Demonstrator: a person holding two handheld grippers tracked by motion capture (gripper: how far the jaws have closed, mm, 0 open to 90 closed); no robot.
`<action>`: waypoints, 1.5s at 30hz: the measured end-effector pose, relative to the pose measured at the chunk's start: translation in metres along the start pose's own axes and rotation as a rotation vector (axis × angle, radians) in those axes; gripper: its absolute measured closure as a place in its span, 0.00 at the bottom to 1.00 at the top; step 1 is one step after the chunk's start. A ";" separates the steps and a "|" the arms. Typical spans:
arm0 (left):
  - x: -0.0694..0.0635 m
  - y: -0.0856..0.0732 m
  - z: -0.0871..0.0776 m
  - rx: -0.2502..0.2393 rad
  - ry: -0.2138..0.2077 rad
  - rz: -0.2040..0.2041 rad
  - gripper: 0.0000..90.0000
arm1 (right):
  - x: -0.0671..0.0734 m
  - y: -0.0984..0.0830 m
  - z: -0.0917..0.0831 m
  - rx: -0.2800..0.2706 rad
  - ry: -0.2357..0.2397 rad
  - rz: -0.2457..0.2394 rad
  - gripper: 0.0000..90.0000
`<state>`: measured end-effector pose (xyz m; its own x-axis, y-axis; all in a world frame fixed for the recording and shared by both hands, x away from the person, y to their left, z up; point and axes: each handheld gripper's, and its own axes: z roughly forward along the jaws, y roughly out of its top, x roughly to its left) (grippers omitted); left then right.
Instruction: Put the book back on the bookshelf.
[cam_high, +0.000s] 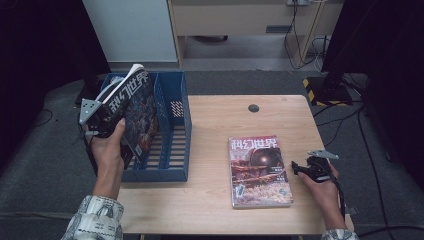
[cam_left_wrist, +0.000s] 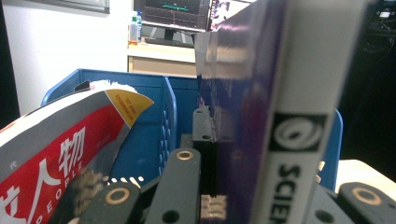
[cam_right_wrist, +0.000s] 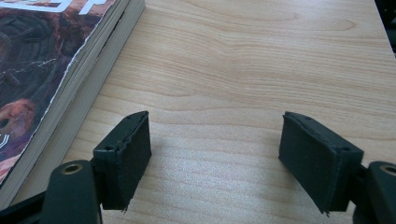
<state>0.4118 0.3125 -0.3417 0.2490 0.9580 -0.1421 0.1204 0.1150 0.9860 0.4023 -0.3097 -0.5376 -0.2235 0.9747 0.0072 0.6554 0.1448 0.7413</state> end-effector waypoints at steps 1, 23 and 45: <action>0.000 0.000 0.000 0.000 -0.003 0.001 0.92 | 0.000 0.000 0.000 0.000 0.000 0.000 0.28; 0.003 -0.011 0.005 0.005 0.008 -0.013 0.92 | 0.000 0.000 0.000 -0.001 -0.001 0.000 0.28; 0.005 -0.035 0.011 0.019 0.013 -0.026 0.92 | 0.000 0.000 0.000 -0.002 -0.001 -0.002 0.28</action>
<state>0.4197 0.3106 -0.3774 0.2331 0.9580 -0.1668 0.1450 0.1354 0.9801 0.4028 -0.3097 -0.5376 -0.2242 0.9745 0.0045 0.6536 0.1469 0.7424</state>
